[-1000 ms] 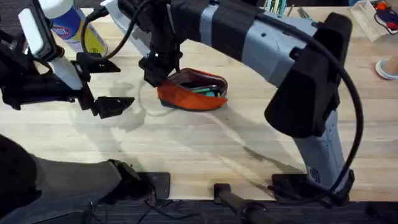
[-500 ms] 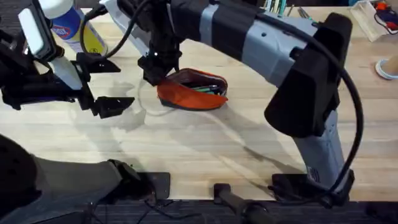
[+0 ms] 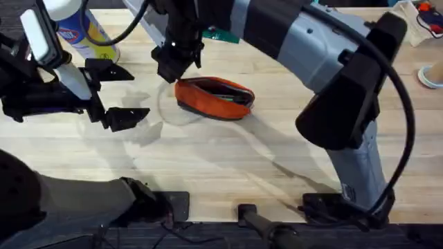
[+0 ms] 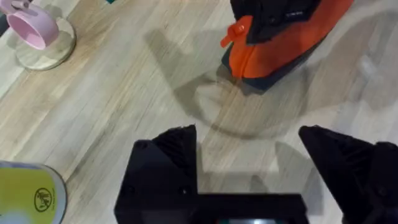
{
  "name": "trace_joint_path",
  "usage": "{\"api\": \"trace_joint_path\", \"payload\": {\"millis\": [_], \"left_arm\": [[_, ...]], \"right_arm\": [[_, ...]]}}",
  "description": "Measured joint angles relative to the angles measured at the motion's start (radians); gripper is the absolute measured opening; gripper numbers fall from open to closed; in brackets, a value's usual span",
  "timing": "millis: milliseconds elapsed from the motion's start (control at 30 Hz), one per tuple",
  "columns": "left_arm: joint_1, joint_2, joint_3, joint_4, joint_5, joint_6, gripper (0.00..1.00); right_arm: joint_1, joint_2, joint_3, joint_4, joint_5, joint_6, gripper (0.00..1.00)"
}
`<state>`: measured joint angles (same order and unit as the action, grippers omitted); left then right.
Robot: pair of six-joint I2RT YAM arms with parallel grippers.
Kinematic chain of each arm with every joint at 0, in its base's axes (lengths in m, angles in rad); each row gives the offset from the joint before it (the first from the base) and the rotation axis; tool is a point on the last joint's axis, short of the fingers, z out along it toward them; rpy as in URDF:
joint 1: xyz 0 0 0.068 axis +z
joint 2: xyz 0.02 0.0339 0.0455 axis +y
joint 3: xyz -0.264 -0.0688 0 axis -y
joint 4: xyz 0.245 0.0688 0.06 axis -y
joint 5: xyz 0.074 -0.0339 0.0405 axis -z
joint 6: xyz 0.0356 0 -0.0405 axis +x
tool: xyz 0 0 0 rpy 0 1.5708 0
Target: Unzip the bag, pick up the pens from the table one at a time and place them inside, then zip the bag closed.
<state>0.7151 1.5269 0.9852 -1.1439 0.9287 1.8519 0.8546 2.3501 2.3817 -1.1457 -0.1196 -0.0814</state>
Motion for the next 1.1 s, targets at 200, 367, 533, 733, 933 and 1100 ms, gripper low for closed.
{"api": "trace_joint_path", "payload": {"millis": [200,367,533,733,933,1100], "left_arm": [[0.0,0.0,0.0,0.0,0.0,0.0,0.993],[0.0,0.0,0.0,0.0,0.0,0.0,0.993],[0.0,0.0,0.0,0.015,0.0,0.0,0.993],[0.0,0.0,0.0,0.068,0.002,0.0,0.993],[0.0,0.0,0.0,0.071,0.003,0.0,0.993],[0.0,0.0,0.0,0.05,0.004,0.0,0.993]], "right_arm": [[-0.019,0.0,0.005,0.001,-0.001,0.0,0.031],[-0.029,0.0,0.005,0.004,-0.001,0.0,0.031],[-0.031,0.0,0.005,0.005,-0.001,0.0,0.031],[-0.031,0.0,0.005,0.005,-0.001,0.0,0.031],[-0.031,0.0,0.005,0.005,-0.001,0.0,0.031],[-0.031,0.0,0.005,0.005,-0.001,0.0,0.031]]}}
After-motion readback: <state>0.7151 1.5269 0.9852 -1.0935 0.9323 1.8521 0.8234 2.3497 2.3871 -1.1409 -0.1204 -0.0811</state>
